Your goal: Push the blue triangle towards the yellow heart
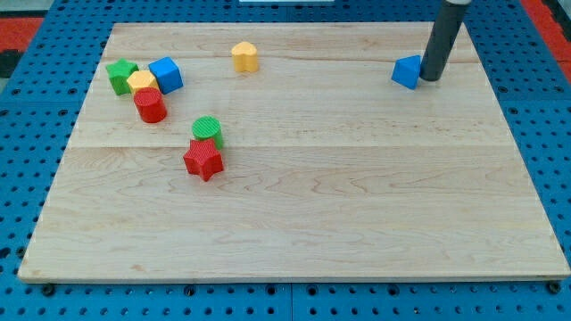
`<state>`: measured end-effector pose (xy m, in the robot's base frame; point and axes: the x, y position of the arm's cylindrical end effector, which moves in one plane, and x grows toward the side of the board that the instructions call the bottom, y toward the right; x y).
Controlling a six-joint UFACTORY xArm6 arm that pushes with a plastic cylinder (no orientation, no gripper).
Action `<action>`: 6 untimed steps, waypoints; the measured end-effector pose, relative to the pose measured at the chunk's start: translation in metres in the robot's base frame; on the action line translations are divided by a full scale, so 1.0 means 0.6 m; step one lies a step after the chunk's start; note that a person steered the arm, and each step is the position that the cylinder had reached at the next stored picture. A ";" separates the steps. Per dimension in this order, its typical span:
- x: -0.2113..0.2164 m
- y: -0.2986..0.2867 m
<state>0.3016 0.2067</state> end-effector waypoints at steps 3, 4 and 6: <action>0.024 0.070; 0.005 -0.032; -0.126 -0.174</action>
